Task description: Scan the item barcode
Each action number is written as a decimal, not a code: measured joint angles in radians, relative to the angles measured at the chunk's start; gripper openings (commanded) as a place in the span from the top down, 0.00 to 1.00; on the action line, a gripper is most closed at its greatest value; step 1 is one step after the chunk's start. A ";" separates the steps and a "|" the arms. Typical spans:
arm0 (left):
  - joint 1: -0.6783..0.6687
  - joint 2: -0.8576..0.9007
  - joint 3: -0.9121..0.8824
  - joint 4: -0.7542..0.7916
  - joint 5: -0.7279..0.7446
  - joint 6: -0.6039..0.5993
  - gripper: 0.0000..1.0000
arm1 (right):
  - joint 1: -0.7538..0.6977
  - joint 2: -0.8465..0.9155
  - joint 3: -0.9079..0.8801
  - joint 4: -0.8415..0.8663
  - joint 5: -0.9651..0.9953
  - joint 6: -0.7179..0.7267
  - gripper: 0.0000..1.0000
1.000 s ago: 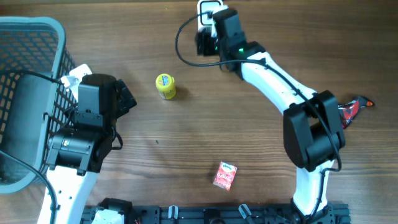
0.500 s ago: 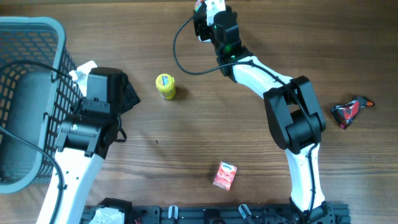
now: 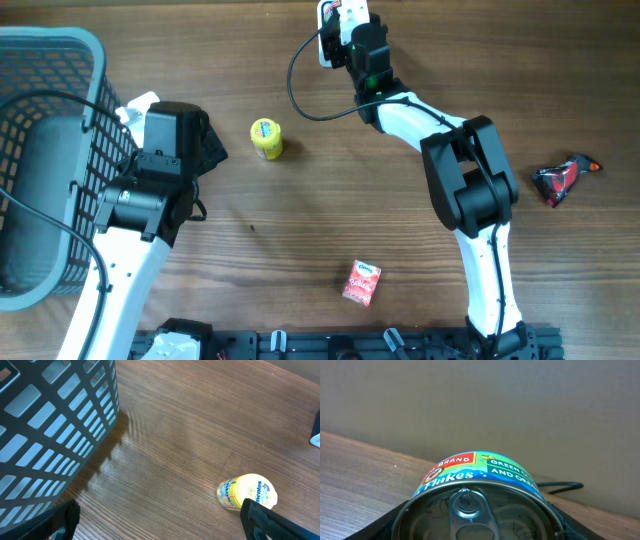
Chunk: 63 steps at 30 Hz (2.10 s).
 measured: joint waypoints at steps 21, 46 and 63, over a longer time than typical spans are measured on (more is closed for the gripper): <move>-0.089 0.000 0.000 0.088 0.002 0.042 0.00 | -0.014 -0.469 0.014 -0.636 0.224 -0.011 0.64; -0.127 0.475 0.000 0.331 0.371 0.197 0.00 | -0.816 -0.523 -0.041 -1.481 0.076 0.375 0.54; -0.127 0.679 0.000 0.515 0.370 0.208 0.00 | -0.909 -0.513 -0.210 -1.230 0.094 0.373 0.55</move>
